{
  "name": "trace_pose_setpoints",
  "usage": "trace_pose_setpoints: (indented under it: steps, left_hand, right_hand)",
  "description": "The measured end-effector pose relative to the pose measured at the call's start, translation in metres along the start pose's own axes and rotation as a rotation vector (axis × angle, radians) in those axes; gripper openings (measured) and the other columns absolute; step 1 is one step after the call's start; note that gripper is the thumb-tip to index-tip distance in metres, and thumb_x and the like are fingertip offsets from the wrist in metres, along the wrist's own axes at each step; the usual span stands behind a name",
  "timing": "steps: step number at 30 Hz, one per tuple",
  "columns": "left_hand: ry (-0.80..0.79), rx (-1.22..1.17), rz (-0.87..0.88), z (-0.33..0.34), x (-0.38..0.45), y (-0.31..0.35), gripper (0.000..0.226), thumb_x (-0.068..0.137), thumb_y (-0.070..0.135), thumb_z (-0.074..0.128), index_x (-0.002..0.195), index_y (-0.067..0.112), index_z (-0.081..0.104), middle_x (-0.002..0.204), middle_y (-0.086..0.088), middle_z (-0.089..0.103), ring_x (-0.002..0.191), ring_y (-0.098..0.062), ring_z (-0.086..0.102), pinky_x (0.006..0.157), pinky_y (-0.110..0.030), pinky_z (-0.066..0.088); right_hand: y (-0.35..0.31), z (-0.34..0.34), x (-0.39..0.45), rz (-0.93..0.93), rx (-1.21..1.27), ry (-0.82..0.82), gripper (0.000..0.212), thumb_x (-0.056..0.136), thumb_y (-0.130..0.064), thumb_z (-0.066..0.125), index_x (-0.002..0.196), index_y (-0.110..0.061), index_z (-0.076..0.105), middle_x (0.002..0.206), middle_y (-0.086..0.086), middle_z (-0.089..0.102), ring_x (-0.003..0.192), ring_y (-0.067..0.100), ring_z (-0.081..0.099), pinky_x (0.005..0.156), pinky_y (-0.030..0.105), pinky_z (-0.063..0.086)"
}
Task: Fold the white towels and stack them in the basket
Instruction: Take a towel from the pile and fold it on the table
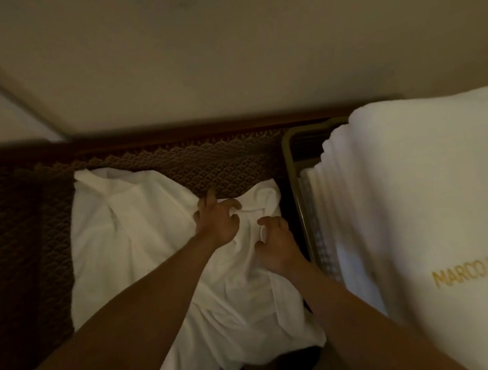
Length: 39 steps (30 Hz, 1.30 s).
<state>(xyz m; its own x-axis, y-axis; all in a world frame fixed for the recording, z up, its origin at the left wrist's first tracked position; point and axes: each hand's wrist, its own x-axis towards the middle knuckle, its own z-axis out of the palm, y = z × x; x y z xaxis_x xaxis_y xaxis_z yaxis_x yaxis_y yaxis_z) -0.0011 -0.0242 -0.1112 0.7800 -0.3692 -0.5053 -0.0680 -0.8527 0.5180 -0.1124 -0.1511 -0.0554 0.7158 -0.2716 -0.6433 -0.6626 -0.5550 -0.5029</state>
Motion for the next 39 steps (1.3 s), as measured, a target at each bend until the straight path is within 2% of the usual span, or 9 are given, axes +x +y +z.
trace_pose_setpoints:
  steps: [4, 10, 13, 17, 20, 24, 27, 33, 39]
  left_hand:
    - [-0.152, 0.222, 0.04, -0.005, 0.013, -0.014, 0.039, 0.094, 0.049, 0.059, 0.132, 0.038, 0.059, 0.157, 0.001, 0.034, 0.143, -0.029, 0.027, 0.116, -0.047, 0.023]
    - [-0.224, -0.372, 0.463, -0.042, -0.055, 0.013, 0.02, 0.077, 0.017, 0.085, 0.085, 0.019, 0.068, 0.085, 0.01, 0.068, 0.078, 0.001, 0.06, 0.073, -0.019, 0.047]
    - [-0.327, -0.501, 0.505, -0.053, -0.102, 0.022, 0.028, 0.07, 0.018, 0.084, 0.081, 0.029, 0.061, 0.086, -0.006, 0.066, 0.077, -0.008, 0.058, 0.069, -0.027, 0.046]
    - [-0.338, -0.509, 0.425, -0.072, -0.153, 0.005, 0.052, 0.067, 0.031, 0.09, 0.108, 0.036, 0.059, 0.106, 0.004, 0.066, 0.097, -0.005, 0.062, 0.084, -0.023, 0.051]
    - [-0.425, 0.033, 0.352, -0.075, -0.184, -0.025, 0.081, 0.074, 0.041, 0.088, 0.143, 0.036, 0.044, 0.135, 0.018, 0.053, 0.118, -0.003, 0.054, 0.096, -0.02, 0.043]
    - [-0.145, 0.566, 0.185, -0.056, -0.232, -0.069, 0.041, 0.097, 0.059, 0.045, 0.132, 0.041, 0.057, 0.13, 0.004, 0.061, 0.126, -0.02, 0.047, 0.106, -0.039, 0.028]
    - [-0.017, 0.395, 0.202, -0.045, -0.282, -0.079, 0.053, 0.096, 0.06, 0.03, 0.123, 0.029, 0.064, 0.122, 0.003, 0.068, 0.119, -0.018, 0.058, 0.11, -0.038, 0.031]
    - [-0.426, -0.189, 0.098, -0.027, -0.413, -0.071, 0.033, 0.095, 0.053, 0.059, 0.106, 0.025, 0.072, 0.091, 0.011, 0.077, 0.091, -0.005, 0.071, 0.079, -0.018, 0.049]
    - [-0.47, -0.162, -0.066, -0.01, -0.48, -0.106, 0.061, 0.086, 0.06, 0.069, 0.13, 0.018, 0.064, 0.119, 0.003, 0.069, 0.113, -0.015, 0.064, 0.105, -0.037, 0.048]
  right_hand:
    - [0.005, -0.004, -0.001, 0.028, 0.004, 0.034, 0.058, 0.092, -0.015, 0.056, 0.147, -0.018, 0.04, 0.155, 0.012, 0.026, 0.138, 0.031, 0.038, 0.114, 0.048, 0.037]
    - [-0.007, -0.019, -0.019, -0.252, -0.418, 0.064, 0.097, 0.086, -0.028, 0.064, 0.159, -0.039, 0.002, 0.168, -0.003, -0.012, 0.154, 0.032, -0.002, 0.119, 0.06, 0.014]
    - [-0.018, -0.026, -0.037, -0.415, -0.596, -0.044, 0.078, 0.088, -0.045, 0.062, 0.156, -0.044, 0.022, 0.168, -0.01, 0.0, 0.154, 0.025, -0.016, 0.117, 0.063, -0.003]
    - [-0.02, -0.026, -0.089, -0.398, -0.596, -0.153, 0.058, 0.082, -0.066, 0.049, 0.127, -0.032, 0.063, 0.141, -0.007, 0.053, 0.152, 0.02, 0.012, 0.116, 0.065, -0.005]
    - [-0.009, -0.021, -0.134, -0.521, -0.482, -0.038, 0.058, 0.071, -0.062, 0.05, 0.109, -0.025, 0.073, 0.124, -0.004, 0.06, 0.14, 0.017, 0.033, 0.119, 0.056, 0.005]
    - [0.005, -0.008, -0.205, -0.511, -0.251, -0.007, 0.034, 0.074, -0.047, 0.068, 0.085, -0.015, 0.071, 0.094, 0.0, 0.071, 0.092, 0.02, 0.065, 0.082, 0.036, 0.049]
    - [0.024, 0.006, -0.251, -0.436, -0.268, -0.071, 0.032, 0.081, -0.036, 0.076, 0.106, -0.018, 0.067, 0.103, 0.001, 0.069, 0.092, 0.019, 0.065, 0.07, 0.03, 0.047]
    - [0.063, 0.054, -0.325, -0.328, 0.109, -0.061, 0.054, 0.071, -0.032, 0.089, 0.119, -0.02, 0.07, 0.111, -0.004, 0.071, 0.103, 0.012, 0.066, 0.092, 0.041, 0.057]
    - [0.058, 0.105, -0.398, -0.291, 0.348, -0.091, 0.043, 0.073, -0.019, 0.086, 0.114, -0.023, 0.073, 0.109, -0.003, 0.074, 0.102, 0.014, 0.07, 0.09, 0.038, 0.059]
